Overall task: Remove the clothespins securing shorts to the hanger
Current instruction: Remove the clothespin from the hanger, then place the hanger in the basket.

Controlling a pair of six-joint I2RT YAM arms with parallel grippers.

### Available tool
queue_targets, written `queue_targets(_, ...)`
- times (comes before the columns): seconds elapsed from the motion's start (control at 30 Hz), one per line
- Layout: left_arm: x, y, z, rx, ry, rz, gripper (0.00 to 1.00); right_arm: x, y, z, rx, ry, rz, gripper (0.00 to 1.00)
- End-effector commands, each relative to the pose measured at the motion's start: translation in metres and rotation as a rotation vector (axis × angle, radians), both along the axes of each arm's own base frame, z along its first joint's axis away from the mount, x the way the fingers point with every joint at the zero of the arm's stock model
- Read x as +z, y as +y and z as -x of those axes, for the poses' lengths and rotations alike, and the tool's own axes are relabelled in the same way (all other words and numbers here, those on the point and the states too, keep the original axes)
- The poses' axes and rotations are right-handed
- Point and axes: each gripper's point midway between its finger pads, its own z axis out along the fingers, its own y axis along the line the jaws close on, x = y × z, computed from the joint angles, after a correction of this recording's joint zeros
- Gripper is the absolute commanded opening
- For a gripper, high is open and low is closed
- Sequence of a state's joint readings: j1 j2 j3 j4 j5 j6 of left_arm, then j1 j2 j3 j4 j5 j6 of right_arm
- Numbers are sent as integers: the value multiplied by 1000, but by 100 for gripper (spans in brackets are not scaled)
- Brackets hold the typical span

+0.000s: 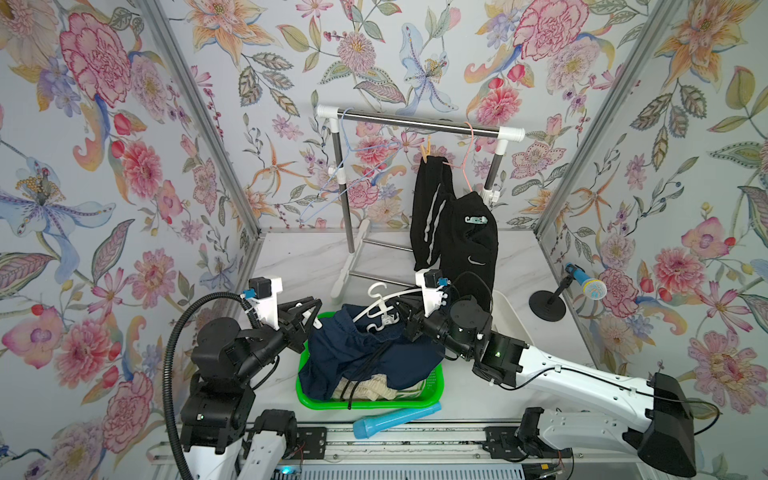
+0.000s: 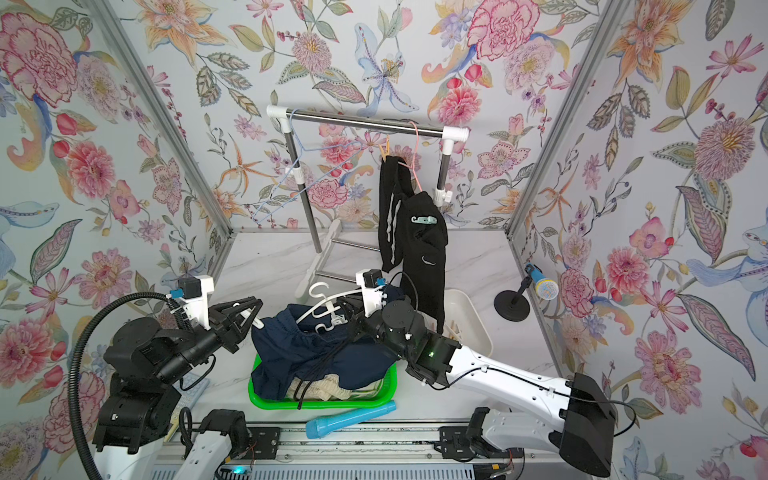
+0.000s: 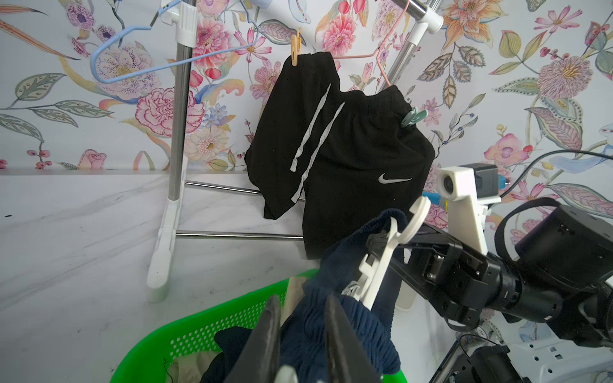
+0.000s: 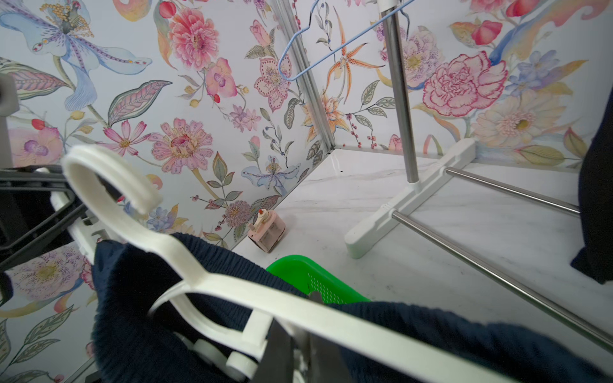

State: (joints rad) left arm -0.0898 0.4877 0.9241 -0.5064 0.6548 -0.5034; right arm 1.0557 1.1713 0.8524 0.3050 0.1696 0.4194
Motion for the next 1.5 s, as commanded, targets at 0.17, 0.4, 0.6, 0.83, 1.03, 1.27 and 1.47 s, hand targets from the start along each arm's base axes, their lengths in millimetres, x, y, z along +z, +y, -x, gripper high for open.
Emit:
queue_targets(0.17, 0, -9, 18, -76, -43, -11, 0, 12, -41, -30, -152, 19, -46, 0)
queue_targets(0.4, 8, 3, 15, 7, -81, 11, 0, -14, -46, -31, -162, 66, 4, 0)
queue_targets(0.6, 17, 7, 11, 42, -118, 2, 0, -9, -33, -13, -140, 68, 16, 0)
queue_targets(0.83, 35, 10, 8, 61, -191, 36, 0, 1, 1, 10, -98, 98, -10, 0)
queue_targets(1.03, 53, 10, 6, 64, -244, 31, 0, -8, 41, 24, -39, 153, 0, 0)
queue_targets(1.27, 55, 10, 4, 65, -267, 32, 0, -50, 58, 23, -50, 223, 81, 0)
queue_targets(1.47, 52, 5, 2, 31, -256, 31, 0, -104, 52, 21, -71, 328, 170, 1)
